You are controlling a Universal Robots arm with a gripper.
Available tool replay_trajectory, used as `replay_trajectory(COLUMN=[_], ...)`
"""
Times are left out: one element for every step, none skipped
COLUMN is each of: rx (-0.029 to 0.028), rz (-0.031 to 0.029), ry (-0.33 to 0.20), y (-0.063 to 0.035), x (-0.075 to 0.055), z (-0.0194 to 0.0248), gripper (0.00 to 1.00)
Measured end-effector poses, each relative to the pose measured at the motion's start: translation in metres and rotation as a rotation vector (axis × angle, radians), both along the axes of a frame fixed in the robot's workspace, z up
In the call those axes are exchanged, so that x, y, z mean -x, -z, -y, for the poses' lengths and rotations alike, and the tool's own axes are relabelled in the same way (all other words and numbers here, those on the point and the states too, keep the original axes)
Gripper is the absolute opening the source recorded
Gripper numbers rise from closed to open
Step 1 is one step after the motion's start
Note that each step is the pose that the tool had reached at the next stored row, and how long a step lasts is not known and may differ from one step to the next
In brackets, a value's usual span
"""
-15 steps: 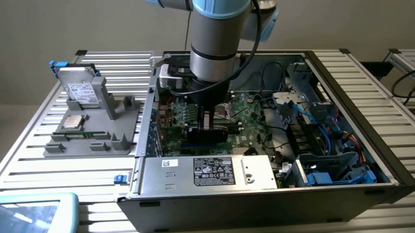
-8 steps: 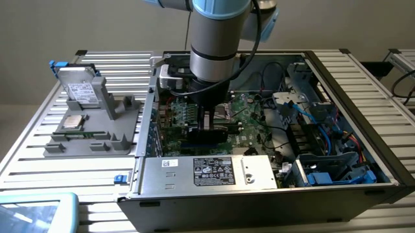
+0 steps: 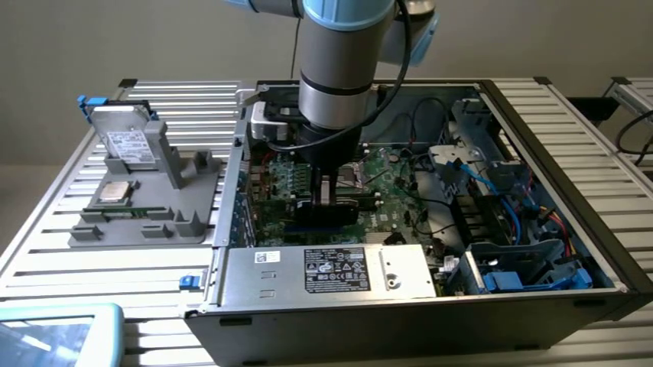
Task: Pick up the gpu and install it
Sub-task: 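Insert the gpu into the slot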
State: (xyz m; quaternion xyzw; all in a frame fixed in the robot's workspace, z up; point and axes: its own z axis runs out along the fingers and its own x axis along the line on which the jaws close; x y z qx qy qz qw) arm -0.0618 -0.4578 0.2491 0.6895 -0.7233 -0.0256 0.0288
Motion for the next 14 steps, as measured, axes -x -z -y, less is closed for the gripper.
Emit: replay_trajectory(rx=[0.0,-0.0001,-0.0002,-0.0002,-0.0003,-0.0002,-0.0004,-0.0005,-0.0005,-0.0006,-0.0006,-0.0006,-0.0005,-0.0005], rz=[0.0,0.0,0.0,0.0001,0.0001,0.0,0.0001,0.0001,0.0001,0.0001,0.0,0.0001,0.0001,0.0001], ry=[0.0,0.0,0.0,0.0,0.0,0.0,0.0,0.0,-0.001,-0.001,-0.001,-0.001,-0.001,-0.001], y=[0.0001,0.0002,0.0002,0.0002,0.0002,0.0002,0.0002,0.0002,0.0002,0.0002,0.0002,0.0002,0.0002,0.0002], x=[0.0,0.0,0.0,0.0,0.0,0.0,0.0,0.0,0.0,0.0,0.0,0.0,0.0,0.0], z=[0.0,0.0,0.0,0.0,0.0,0.0,0.0,0.0,0.0,0.0,0.0,0.0,0.0,0.0], gripper=[0.27,0.27,0.27,0.27,0.27,0.27,0.27,0.27,0.27,0.27,0.27,0.27,0.27,0.27])
